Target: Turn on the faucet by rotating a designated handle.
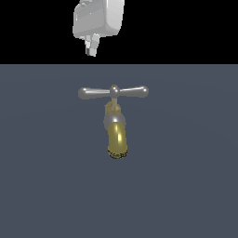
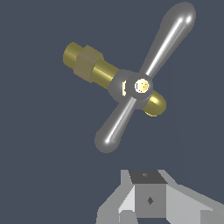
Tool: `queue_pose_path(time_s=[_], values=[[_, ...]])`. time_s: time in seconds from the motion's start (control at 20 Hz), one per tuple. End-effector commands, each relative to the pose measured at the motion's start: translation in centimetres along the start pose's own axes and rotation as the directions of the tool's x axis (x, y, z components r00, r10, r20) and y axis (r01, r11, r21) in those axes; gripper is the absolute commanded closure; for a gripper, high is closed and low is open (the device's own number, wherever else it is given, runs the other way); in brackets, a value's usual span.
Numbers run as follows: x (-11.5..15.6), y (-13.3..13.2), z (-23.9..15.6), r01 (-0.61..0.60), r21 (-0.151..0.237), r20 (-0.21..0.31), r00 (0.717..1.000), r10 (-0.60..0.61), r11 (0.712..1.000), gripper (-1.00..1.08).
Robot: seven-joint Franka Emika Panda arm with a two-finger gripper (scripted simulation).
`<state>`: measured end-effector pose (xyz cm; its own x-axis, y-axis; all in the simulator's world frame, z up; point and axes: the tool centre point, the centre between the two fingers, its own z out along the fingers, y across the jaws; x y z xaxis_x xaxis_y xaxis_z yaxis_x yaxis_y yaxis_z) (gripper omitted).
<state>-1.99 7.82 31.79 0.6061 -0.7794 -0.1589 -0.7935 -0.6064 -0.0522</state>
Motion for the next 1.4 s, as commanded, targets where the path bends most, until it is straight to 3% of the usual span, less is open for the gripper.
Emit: queue_pose_path(time_s=[0.0, 0.3, 0.7, 1.05, 1.35], values=[[0.4, -1.2, 1.6, -0.069, -0.005, -0.01, 0.998, 0.069, 0.998, 1.08], [1.1, -3.7, 5.5, -0.226, -0.012, -0.049, 0.973, 0.225, 0.974, 1.08], [1.9, -6.2, 9.8, -0.39, 0.003, -0.116, 0.914, 0.388, 0.921, 1.08], [2.2, -7.4, 11.8, -0.462, 0.024, -0.154, 0.874, 0.46, 0.887, 1.08], [2.3, -7.7, 12.3, -0.48, 0.031, -0.164, 0.863, 0.478, 0.877, 1.08]])
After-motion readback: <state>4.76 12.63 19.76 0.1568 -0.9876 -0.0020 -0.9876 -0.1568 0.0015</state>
